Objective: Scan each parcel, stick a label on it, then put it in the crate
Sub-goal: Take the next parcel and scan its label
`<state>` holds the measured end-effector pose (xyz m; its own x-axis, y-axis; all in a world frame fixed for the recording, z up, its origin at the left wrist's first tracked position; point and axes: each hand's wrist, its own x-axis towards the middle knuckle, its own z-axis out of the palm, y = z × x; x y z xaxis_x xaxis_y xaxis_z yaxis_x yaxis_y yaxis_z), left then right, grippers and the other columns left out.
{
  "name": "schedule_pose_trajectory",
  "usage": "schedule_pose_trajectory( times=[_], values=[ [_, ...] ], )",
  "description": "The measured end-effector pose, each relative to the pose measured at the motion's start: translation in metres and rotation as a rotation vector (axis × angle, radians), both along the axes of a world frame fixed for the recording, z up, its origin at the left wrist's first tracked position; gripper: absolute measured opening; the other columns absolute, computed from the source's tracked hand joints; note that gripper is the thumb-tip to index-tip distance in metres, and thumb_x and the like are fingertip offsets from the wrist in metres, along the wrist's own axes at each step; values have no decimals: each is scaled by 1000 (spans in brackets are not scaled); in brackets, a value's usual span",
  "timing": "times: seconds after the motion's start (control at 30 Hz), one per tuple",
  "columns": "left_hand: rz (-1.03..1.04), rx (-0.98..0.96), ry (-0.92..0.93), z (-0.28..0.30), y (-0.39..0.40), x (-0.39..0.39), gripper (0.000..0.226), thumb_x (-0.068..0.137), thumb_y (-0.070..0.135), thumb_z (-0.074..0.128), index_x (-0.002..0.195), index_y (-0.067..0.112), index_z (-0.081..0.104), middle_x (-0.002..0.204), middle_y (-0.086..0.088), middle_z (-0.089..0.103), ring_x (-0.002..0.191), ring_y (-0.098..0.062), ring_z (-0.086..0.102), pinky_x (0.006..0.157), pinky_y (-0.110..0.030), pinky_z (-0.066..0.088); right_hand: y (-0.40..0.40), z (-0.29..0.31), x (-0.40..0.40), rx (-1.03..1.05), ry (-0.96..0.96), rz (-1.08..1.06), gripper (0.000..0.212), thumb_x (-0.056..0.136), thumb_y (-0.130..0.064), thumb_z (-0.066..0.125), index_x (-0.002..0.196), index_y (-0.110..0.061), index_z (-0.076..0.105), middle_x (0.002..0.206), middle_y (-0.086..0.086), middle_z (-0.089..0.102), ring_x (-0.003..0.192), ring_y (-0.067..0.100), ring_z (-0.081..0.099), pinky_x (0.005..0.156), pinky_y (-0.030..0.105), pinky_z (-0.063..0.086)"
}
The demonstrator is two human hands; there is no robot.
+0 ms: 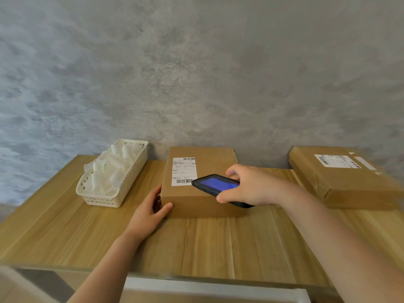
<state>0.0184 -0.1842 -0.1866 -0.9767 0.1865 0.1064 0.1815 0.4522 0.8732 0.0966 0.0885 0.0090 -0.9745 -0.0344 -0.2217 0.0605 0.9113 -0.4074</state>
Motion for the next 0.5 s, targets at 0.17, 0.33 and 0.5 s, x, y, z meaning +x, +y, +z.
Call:
schedule_pose_trajectory(
  times=[0.17,0.33,0.5],
  values=[
    [-2,3,10,-1,-1,-1,63,89,47,67,142,50,34,133,29,55,121,5,53,97,-22,43,-1,-2,0,21,-3,-12,87,67,-64,73,141,-29,41,139,-10,50,116,13,54,99,36,49],
    [-10,4,11,-3,-1,-1,64,88,48,67,144,49,34,134,27,55,123,3,53,101,-26,43,0,0,1,22,-16,-15,88,67,-64,73,141,-29,41,138,-10,50,117,13,53,99,36,48],
    [-18,4,15,-4,-1,-2,66,88,51,66,145,47,34,135,26,55,123,0,53,100,-26,44,0,3,3,25,-26,-10,90,65,-66,72,142,-30,42,141,-11,49,121,12,52,101,36,48]
  ],
)
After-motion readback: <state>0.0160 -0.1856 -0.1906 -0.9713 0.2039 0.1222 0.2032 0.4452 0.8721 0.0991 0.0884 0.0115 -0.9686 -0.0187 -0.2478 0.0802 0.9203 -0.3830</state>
